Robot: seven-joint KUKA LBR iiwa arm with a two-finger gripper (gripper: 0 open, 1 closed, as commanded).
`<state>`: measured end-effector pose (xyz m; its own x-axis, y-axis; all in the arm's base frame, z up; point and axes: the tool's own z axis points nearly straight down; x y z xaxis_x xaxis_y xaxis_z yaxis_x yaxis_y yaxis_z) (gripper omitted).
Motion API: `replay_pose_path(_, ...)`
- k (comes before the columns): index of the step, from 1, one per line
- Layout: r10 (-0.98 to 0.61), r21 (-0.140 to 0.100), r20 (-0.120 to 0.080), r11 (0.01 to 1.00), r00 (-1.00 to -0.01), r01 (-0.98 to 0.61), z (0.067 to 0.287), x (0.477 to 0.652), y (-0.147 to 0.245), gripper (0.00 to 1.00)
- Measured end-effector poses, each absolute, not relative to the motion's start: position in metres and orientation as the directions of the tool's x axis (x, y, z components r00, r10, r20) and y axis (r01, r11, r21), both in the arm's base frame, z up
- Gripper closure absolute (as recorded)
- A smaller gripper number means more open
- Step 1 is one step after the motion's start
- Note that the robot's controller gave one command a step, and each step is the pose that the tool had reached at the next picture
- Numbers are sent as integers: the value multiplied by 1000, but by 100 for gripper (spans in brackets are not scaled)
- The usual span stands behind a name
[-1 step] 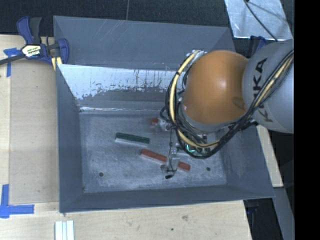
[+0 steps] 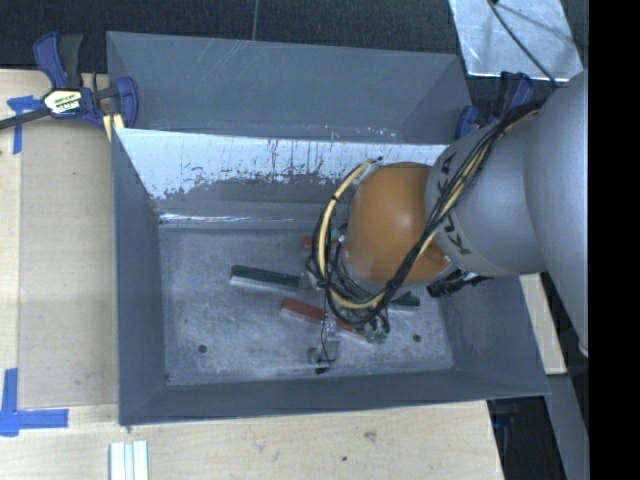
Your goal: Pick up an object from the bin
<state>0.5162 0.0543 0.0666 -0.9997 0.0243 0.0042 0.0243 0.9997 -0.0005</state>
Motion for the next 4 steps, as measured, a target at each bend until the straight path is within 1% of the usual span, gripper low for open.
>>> replay_pose_path(1, 24, 1, -3, 1000, -1000, 24, 71, 518, 55, 100)
replay_pose_path(2, 1, 1, -9, 1000, -1000, 1, 165, 493, 64, 100)
replay_pose_path(3, 21, 3, -12, 1000, -1000, 21, 240, 511, 85, 100)
replay_pose_path(4, 23, 1, -3, 1000, -1000, 23, 235, 509, 84, 0)
